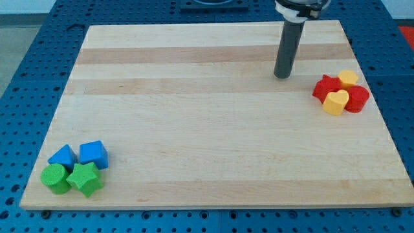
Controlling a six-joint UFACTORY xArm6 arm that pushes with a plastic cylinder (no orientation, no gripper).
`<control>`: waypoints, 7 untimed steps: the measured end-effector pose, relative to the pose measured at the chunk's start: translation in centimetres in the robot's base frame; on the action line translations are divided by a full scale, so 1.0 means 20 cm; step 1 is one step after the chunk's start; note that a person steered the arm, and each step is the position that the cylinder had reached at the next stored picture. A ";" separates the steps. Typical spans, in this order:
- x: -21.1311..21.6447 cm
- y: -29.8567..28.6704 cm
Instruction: Point at the red star
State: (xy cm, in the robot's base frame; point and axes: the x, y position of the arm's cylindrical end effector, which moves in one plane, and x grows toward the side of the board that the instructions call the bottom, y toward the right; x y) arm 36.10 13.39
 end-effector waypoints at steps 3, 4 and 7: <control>-0.01 -0.01; -0.05 0.01; -0.07 0.26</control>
